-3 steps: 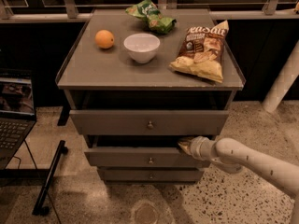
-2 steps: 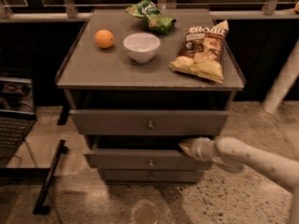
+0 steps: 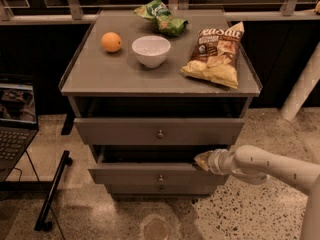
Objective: Open middle drawer
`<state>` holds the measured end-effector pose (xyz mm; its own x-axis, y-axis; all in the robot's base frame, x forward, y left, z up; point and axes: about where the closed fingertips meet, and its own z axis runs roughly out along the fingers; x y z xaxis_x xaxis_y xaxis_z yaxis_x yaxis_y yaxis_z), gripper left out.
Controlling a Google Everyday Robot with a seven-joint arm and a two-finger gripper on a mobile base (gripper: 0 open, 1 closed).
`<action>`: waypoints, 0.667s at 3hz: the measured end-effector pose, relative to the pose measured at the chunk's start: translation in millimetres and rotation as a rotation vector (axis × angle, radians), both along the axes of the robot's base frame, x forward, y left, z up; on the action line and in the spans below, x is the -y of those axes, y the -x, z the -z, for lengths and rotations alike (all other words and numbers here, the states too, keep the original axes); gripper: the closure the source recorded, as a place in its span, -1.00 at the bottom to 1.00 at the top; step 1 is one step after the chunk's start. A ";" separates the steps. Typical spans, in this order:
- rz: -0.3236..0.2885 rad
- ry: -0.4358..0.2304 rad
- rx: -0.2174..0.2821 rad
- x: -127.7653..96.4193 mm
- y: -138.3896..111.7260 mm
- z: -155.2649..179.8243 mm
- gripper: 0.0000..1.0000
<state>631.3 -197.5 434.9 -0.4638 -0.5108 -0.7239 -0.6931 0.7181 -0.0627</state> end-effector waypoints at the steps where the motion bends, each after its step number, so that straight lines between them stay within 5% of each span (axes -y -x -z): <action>1: 0.073 0.031 -0.069 38.2 14.9 5.1 1.00; 2: 0.073 0.031 -0.069 38.2 14.9 5.1 1.00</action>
Offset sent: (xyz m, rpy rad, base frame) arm -0.0165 -0.0307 -0.0017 -0.0241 0.0718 -0.0578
